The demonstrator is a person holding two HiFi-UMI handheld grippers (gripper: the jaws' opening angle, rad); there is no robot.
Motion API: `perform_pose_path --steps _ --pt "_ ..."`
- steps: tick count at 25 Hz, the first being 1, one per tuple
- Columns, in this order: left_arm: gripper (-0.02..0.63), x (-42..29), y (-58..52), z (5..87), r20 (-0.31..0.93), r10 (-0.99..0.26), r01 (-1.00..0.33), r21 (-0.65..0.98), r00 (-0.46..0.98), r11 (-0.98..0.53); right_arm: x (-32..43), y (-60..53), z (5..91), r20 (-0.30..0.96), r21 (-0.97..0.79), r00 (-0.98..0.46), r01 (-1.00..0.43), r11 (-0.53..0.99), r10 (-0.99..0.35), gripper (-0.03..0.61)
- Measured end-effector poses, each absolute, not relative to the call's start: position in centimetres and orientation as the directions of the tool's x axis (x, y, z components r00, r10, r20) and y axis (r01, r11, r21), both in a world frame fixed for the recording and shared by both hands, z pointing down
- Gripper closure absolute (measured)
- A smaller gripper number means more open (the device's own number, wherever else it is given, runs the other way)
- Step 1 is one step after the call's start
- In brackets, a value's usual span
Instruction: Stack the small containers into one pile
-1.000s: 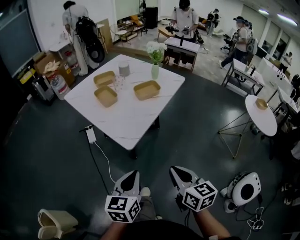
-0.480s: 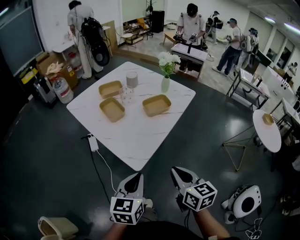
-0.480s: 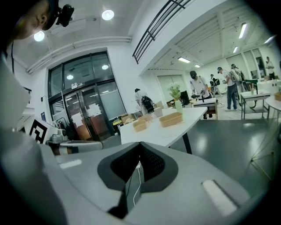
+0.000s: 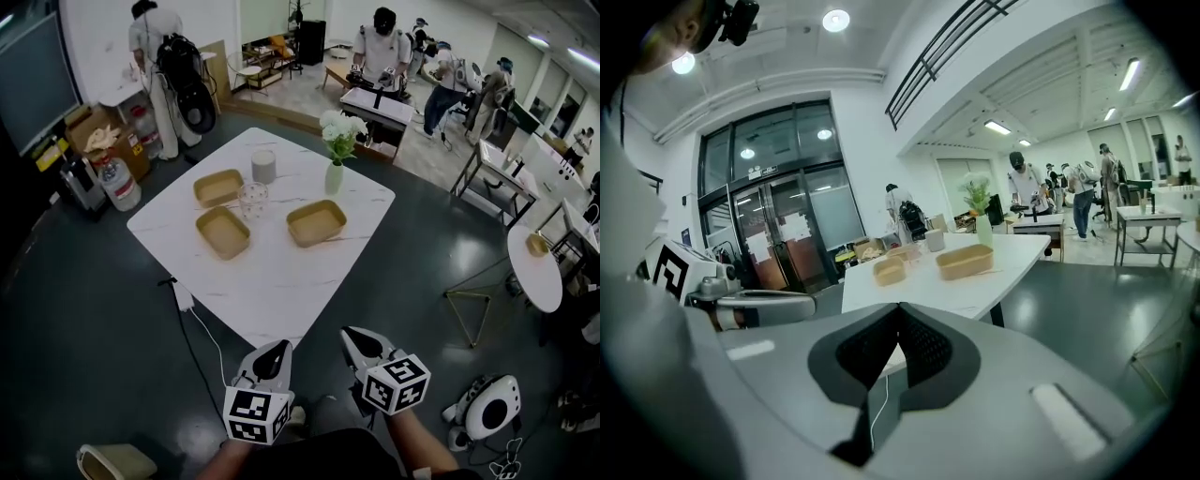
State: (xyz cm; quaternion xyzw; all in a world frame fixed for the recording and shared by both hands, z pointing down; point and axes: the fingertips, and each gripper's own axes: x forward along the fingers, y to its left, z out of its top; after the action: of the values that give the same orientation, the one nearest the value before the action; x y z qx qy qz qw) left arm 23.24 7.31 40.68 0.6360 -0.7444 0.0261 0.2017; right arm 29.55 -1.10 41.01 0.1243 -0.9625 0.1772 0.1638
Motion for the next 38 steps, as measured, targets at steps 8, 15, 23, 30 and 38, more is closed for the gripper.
perform_pose_path --steps 8,15,23,30,38 --pt "0.623 19.6 3.2 41.2 0.338 -0.928 -0.950 0.202 -0.159 0.236 25.6 -7.5 40.7 0.345 -0.226 -0.917 -0.288 0.930 -0.201 0.581" --pt "0.623 16.2 -3.2 40.9 0.332 -0.919 -0.940 0.189 -0.212 0.285 22.1 -13.5 40.6 0.349 -0.233 -0.925 -0.240 0.942 -0.149 0.581" --pt "0.623 12.8 -8.9 41.0 0.343 -0.901 -0.923 0.178 -0.267 0.341 18.9 -19.2 41.3 0.380 -0.238 -0.919 -0.209 0.948 -0.107 0.581" --pt "0.623 10.4 -12.6 41.9 0.372 -0.878 -0.902 0.187 -0.301 0.388 16.7 -23.8 42.3 0.407 -0.253 -0.910 -0.201 0.946 -0.084 0.581" --pt "0.623 8.5 -15.9 43.0 0.412 -0.852 -0.887 0.184 -0.322 0.424 14.2 -27.6 43.2 0.435 -0.256 -0.898 -0.187 0.948 -0.060 0.581"
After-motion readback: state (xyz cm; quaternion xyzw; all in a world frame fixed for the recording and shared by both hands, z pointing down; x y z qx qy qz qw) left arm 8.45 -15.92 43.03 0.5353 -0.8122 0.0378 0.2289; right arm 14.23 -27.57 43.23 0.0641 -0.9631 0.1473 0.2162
